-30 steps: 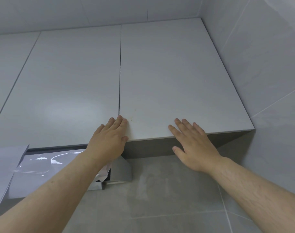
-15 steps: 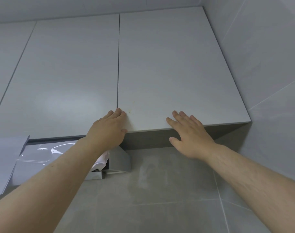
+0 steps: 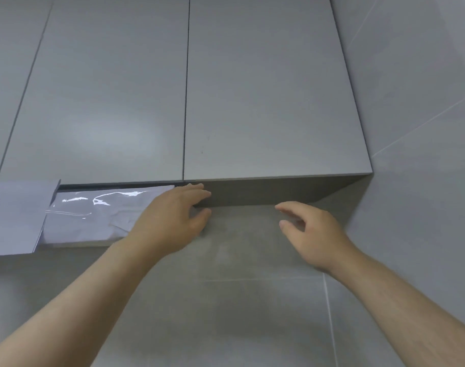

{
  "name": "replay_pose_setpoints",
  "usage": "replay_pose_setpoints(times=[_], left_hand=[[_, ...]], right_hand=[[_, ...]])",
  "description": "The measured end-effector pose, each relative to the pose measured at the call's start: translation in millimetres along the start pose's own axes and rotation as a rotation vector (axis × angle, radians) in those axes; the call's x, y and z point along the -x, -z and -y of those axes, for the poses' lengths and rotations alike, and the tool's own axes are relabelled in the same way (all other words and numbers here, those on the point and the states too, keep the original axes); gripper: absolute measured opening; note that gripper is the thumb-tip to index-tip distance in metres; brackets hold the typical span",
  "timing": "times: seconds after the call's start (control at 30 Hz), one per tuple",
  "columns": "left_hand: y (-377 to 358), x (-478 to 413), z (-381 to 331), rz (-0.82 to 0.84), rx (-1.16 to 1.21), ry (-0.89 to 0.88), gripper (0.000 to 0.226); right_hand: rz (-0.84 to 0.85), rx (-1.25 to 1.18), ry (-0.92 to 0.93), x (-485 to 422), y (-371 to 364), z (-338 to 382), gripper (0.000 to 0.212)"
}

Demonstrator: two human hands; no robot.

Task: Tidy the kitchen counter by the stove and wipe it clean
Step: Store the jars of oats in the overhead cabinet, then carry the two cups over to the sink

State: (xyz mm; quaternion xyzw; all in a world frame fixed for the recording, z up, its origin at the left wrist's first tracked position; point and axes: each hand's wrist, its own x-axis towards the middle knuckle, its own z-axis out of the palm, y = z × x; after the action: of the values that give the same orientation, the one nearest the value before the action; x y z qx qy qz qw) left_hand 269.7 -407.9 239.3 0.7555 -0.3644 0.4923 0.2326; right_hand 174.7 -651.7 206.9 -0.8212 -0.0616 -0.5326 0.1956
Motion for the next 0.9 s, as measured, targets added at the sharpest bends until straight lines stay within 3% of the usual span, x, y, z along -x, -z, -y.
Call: replay_pose_setpoints(times=[0.3,0.67,0.9], left_hand=[[-6,97,-37,0.088,0.252,0.131,0.043],[-29,218,-85,0.353,0.355,0.343,0.044],[-32,283,-108,0.486,0.338,0.356,0.047]], right_hand=[[0.028,-0.281,-0.167,101,12,3,0.036],[0.233,-0.359,-0.393,237,18,-10,0.033],[0.319,-0.349,-0.496,303,25,-13,0.035]])
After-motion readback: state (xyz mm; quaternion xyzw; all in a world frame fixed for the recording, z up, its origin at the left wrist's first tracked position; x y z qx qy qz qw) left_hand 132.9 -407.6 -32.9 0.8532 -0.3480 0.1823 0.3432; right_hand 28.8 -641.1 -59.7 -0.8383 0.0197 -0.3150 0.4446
